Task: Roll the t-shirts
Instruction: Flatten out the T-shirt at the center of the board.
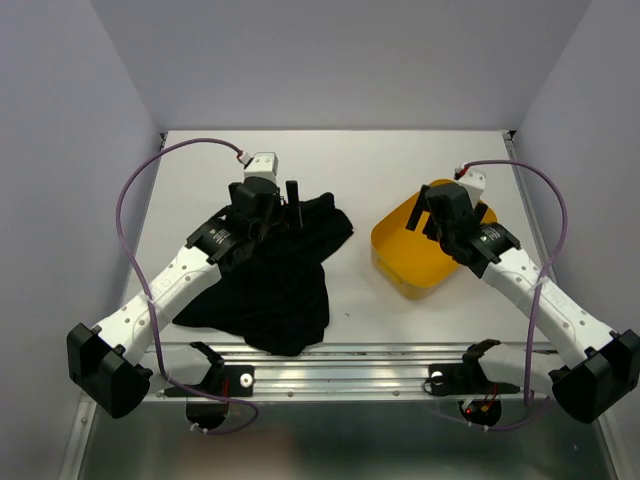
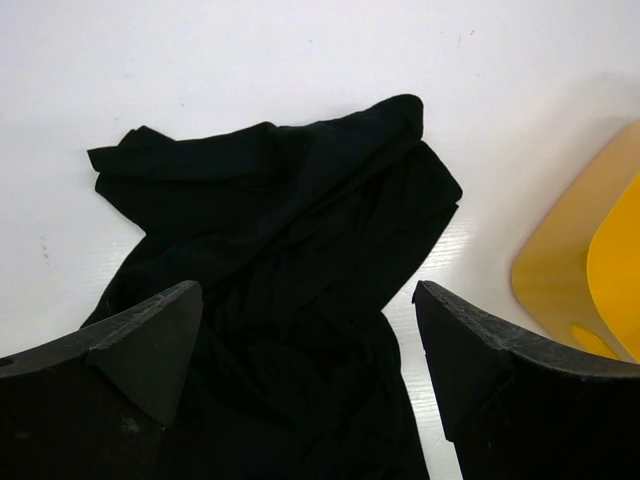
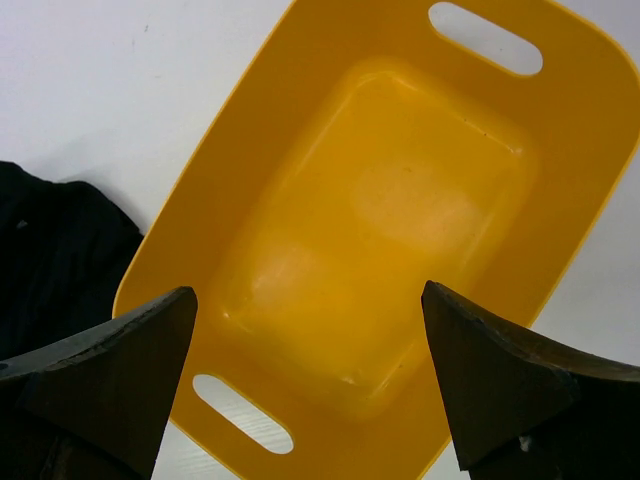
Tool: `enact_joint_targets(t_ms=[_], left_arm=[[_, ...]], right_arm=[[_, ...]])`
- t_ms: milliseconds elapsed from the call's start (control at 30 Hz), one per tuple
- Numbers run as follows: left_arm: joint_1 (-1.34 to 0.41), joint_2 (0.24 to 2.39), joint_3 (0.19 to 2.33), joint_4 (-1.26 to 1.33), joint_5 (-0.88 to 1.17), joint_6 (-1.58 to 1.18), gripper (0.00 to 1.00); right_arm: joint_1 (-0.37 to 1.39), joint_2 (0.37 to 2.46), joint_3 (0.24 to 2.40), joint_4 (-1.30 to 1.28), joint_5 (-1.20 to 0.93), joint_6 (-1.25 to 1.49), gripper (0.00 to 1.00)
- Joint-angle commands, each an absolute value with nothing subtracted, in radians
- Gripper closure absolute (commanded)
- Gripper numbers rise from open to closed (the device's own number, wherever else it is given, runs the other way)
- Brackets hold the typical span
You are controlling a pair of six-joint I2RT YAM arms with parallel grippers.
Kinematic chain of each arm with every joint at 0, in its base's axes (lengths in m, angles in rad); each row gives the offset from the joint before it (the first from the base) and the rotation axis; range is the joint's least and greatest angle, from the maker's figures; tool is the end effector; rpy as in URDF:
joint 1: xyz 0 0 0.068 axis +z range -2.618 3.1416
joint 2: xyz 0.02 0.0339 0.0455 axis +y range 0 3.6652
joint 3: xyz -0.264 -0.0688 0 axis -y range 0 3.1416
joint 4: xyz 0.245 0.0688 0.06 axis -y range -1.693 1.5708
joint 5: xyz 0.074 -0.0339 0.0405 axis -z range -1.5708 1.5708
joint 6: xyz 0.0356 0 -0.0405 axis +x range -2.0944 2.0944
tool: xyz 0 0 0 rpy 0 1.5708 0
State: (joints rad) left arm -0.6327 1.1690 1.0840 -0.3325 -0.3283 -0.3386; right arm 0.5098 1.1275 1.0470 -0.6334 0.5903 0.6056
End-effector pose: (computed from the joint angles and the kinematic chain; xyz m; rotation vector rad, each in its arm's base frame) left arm 0.2200 -0.1471 0.3518 0.0786 1.9760 -0.3089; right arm 0.2140 0.0969 0.3243 0.3966 2.1092 -0.0345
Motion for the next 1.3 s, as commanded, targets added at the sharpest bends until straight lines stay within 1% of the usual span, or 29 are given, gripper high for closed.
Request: enact_joint_targets(t_ms=[0,67,167,267,433,500,633,733,867,1000,1067,1167,1200,1267], left_arm=[[-0.630,1.161,1.106,-0.305,-0.302,-0.353,0.01],[-0.630,1.157,1.101,-0.304,-0.305,-0.365,0.01],[-0.630,1.144,1.086,-0.293,-0.313,-0.382,0.01],[-0.630,1.157,1.100,-0.302,-0.287,-0.383,0.01],[-0.630,1.181,1.121,-0.339,-0.340,-0.410,0.01],[-0.629,1.174,1.124,-0.347,-0.356,-0.419,0.01],[-0.623,1.154,1.117,-0.353,-0.394,-0.437,0.01],[-0.604,1.147,1.114,-0.362,-0.393,-0.446,0.01],[-0.592,1.143,1.112,-0.365,-0.394,-0.448,0.01],[-0.578,1.140,1.108,-0.367,-0.406,-0.448,0.01],[-0.566,1.137,1.106,-0.368,-0.408,-0.448,0.01],[-0.558,1.131,1.101,-0.362,-0.399,-0.448,0.01],[-0.557,1.129,1.100,-0.357,-0.393,-0.446,0.01],[-0.555,1.131,1.098,-0.357,-0.388,-0.446,0.01]], right_arm=[[0.503,1.114,1.032,-0.580,0.551,0.592,0.00],[0.503,1.101,1.026,-0.552,0.519,0.575,0.00],[0.503,1.098,1.028,-0.510,0.416,0.529,0.00],[0.503,1.130,1.055,-0.505,0.345,0.519,0.00],[0.612,1.200,1.107,-0.500,0.301,0.485,0.00],[0.633,1.210,1.138,-0.494,0.232,0.486,0.00],[0.728,1.249,1.164,-0.489,0.175,0.482,0.00],[0.802,1.293,1.160,-0.491,0.118,0.472,0.00],[0.894,1.327,1.143,-0.488,0.109,0.463,0.00],[0.904,1.373,1.099,-0.469,0.042,0.486,0.00],[0.904,1.384,1.066,-0.466,0.060,0.500,0.00],[0.904,1.387,1.032,-0.485,0.188,0.549,0.00],[0.904,1.381,1.014,-0.497,0.265,0.566,0.00],[0.881,1.371,0.999,-0.547,0.323,0.583,0.00]])
